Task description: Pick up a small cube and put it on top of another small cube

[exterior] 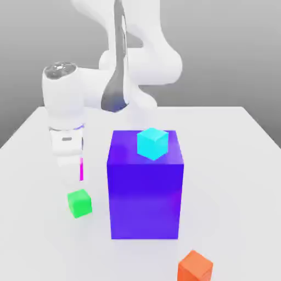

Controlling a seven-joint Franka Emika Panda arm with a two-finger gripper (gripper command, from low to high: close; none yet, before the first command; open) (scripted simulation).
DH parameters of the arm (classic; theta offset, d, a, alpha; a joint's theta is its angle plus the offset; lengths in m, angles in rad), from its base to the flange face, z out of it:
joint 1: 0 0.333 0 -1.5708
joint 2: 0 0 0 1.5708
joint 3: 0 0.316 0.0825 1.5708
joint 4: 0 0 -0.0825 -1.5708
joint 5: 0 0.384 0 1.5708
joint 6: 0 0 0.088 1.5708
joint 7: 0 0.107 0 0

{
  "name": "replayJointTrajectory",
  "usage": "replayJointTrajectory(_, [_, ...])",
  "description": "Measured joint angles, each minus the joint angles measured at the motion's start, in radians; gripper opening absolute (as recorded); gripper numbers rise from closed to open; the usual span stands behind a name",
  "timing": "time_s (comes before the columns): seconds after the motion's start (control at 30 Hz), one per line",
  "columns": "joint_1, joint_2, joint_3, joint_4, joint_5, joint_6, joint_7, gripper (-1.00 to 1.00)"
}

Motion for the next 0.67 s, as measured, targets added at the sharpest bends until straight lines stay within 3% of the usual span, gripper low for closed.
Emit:
replayJointTrajectory(0.23, [0.050, 0.101, -0.003, -0.004, 0.139, 0.099, -0.094, -1.00])
replayJointTrajectory(0.5, [0.100, 0.157, 0.053, -0.006, 0.456, 0.206, -0.308, -1.00])
replayJointTrajectory(0.53, [0.103, 0.159, 0.059, -0.006, 0.479, 0.212, -0.323, 1.00])
replayJointTrajectory(0.67, [0.103, 0.159, 0.059, -0.006, 0.479, 0.212, -0.323, 1.00])
